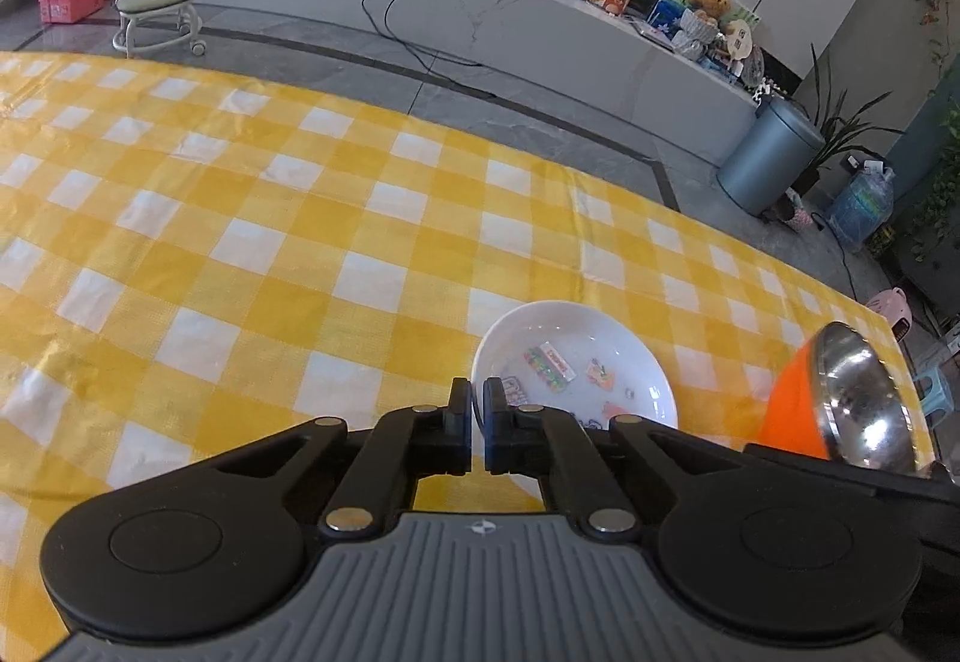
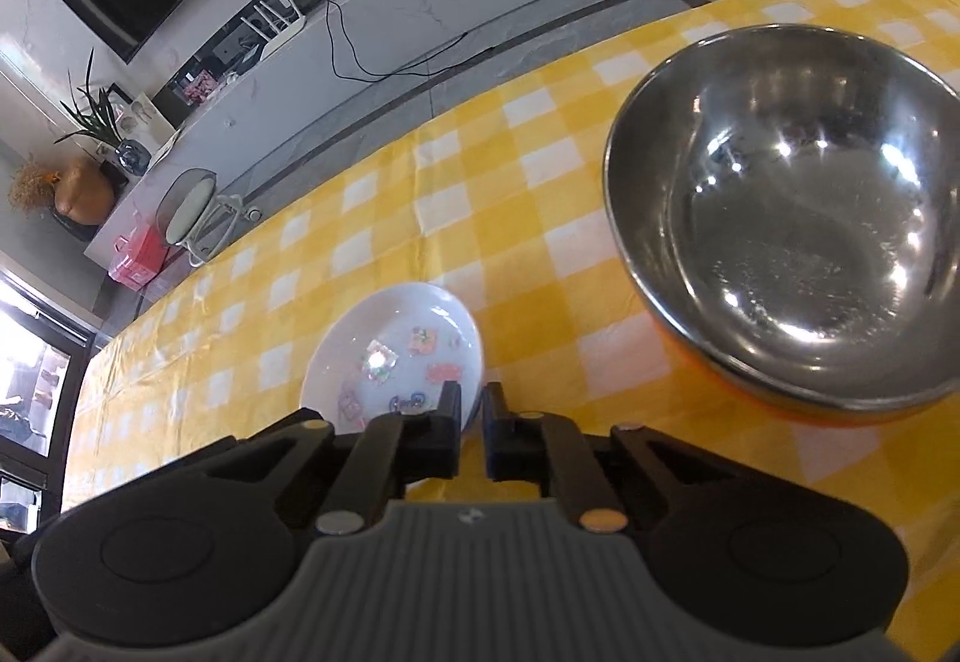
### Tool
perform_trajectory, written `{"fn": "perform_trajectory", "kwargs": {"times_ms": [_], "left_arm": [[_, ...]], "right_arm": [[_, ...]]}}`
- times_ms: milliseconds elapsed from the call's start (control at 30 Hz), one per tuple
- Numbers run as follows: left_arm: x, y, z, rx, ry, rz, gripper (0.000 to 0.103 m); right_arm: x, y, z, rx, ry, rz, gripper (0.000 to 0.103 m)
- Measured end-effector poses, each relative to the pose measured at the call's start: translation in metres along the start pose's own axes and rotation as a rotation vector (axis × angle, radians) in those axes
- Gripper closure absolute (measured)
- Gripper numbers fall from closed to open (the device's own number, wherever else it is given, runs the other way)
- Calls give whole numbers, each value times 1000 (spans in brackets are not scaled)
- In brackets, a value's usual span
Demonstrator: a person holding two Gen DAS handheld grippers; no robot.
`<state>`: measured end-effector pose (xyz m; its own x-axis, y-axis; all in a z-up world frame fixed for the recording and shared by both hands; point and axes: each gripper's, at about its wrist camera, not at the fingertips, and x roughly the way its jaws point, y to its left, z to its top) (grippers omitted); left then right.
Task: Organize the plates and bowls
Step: 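Carry the small white plate over the plate stack with the left tool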
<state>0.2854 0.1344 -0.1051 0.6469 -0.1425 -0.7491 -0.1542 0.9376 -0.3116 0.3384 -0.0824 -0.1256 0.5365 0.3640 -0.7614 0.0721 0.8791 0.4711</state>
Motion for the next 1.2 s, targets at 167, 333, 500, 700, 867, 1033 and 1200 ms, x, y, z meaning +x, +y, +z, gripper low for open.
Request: {"fn": "perform_trajectory", "kwargs": {"times_ms": [167,333,500,700,867,1033,1200], "left_arm": [[-27,-10,-7,-2,5,13,100],[-66,-14,-22,-40,-3,14,100],[-111,-12,-40,-101,-32,8,101],[-161,-14,-62,-133,-83,-11,101],[-193,-15,-83,-163,-85,-46,101],[-219,-14,-109,-195,-98,-87,101],[-233,-14,-132,-178,-94,-99,102]], "right_arm": [[-26,0,-5,-9,7,12,99],[-59,2,-19,-32,29,22,99],[-92,9,-39,-89,53,37,99],[-142,16,-63,-156,60,62,97],[-188,16,-83,-196,38,79,97],[-228,9,-110,-211,-4,92,97],[-250,-4,-139,-187,-33,106,98]]}}
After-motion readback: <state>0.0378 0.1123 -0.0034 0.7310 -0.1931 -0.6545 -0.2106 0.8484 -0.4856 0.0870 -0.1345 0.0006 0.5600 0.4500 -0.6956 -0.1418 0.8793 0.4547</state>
